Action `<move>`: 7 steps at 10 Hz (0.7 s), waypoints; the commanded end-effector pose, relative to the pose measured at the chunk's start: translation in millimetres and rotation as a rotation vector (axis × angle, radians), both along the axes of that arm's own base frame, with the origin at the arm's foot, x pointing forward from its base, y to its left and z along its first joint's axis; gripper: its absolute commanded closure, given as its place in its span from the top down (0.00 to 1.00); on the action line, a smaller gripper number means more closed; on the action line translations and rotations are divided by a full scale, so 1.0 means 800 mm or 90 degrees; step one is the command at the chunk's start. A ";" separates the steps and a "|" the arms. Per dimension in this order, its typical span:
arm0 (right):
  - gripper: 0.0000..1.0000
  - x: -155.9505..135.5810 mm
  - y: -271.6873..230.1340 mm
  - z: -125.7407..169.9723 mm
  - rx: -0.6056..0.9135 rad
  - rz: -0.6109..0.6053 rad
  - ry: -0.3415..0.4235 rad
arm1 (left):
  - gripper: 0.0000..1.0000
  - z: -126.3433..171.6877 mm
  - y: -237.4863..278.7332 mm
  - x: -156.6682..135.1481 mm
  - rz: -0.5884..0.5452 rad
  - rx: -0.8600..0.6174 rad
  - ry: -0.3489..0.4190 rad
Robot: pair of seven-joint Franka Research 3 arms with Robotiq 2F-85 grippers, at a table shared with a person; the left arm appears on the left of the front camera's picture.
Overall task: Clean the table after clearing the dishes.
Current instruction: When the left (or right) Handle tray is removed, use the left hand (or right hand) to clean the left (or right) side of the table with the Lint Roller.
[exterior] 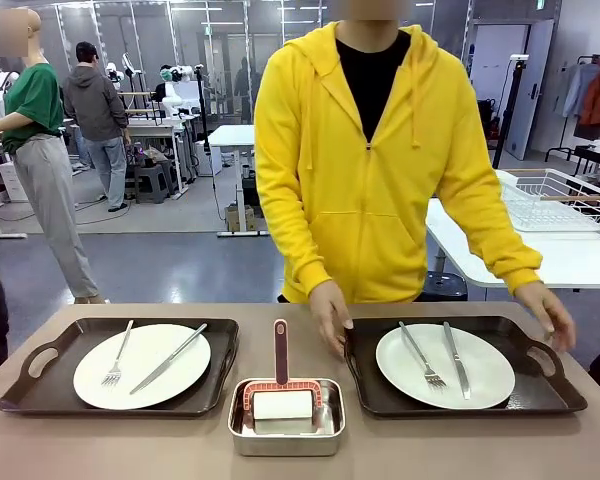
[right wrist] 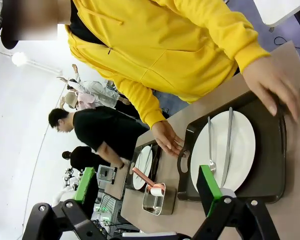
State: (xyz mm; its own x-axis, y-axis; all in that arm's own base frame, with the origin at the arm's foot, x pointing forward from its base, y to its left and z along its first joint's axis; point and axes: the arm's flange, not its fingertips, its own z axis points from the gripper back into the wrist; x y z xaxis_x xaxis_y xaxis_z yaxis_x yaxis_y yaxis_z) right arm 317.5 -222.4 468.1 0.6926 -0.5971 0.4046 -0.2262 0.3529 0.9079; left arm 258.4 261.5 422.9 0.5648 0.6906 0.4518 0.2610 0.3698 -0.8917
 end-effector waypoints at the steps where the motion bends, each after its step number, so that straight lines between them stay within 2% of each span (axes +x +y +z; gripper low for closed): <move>1: 1.00 -0.002 -0.003 0.004 0.003 0.000 -0.007 | 1.00 0.006 0.001 -0.003 0.001 -0.002 -0.013; 7: 1.00 -0.002 -0.003 0.004 0.003 0.000 -0.007 | 1.00 0.006 0.001 -0.003 0.001 -0.002 -0.013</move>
State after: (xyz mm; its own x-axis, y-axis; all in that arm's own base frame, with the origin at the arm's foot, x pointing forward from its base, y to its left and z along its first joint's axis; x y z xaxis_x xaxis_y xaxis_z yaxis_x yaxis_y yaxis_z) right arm 317.5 -222.4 468.1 0.6926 -0.5971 0.4047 -0.2262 0.3529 0.9079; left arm 258.4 261.5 422.9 0.5648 0.6906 0.4518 0.2610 0.3698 -0.8917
